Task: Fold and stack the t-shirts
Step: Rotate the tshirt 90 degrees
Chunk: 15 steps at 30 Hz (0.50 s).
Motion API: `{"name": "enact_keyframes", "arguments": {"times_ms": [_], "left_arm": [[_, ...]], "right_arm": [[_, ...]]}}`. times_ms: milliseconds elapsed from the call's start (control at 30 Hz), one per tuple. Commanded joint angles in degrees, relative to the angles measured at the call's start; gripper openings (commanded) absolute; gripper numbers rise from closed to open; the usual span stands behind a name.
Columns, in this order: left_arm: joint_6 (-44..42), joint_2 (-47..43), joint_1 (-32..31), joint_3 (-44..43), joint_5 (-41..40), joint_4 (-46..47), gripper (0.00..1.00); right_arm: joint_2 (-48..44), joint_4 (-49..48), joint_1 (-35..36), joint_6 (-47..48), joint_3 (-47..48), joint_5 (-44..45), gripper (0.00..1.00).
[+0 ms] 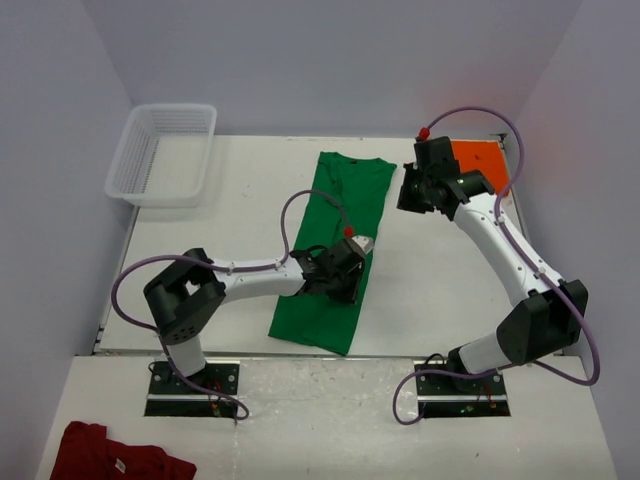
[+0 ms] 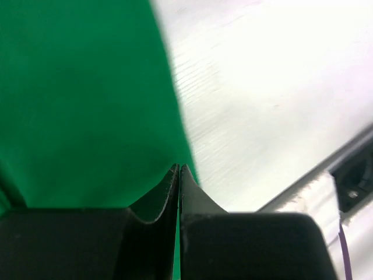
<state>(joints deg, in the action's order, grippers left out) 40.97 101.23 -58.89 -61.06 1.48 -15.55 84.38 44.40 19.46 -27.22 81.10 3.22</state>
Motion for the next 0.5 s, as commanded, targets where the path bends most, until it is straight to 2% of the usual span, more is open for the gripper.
{"name": "enact_keyframes", "arguments": {"times_ms": [0,100,167,300,333,467], "left_arm": [[-7.29,-1.91,0.53,-7.04,1.96,2.29,0.00],[-14.94,-2.88,1.58,-13.46,0.64,0.88,0.00],[-17.58,-3.06,5.18,-17.58,0.45,-0.70,0.00],[-21.01,0.10,18.42,-22.52,5.11,-1.67,0.00],[-21.89,3.24,20.12,-26.01,4.68,-2.63,0.00],[-28.73,13.27,26.19,-36.57,12.38,-6.06,0.00]], "right_arm": [[-0.79,0.60,-0.48,1.03,0.73,1.96,0.00],[-1.23,0.60,-0.57,0.77,0.38,2.84,0.00],[-1.67,0.60,-0.57,0.33,0.03,4.06,0.00],[-3.60,1.04,-0.83,-0.81,-1.99,8.54,0.00],[-3.96,1.21,-0.92,-1.08,-2.52,9.25,0.00],[-6.15,-0.62,-1.09,-1.78,-7.35,6.11,0.00]]}}
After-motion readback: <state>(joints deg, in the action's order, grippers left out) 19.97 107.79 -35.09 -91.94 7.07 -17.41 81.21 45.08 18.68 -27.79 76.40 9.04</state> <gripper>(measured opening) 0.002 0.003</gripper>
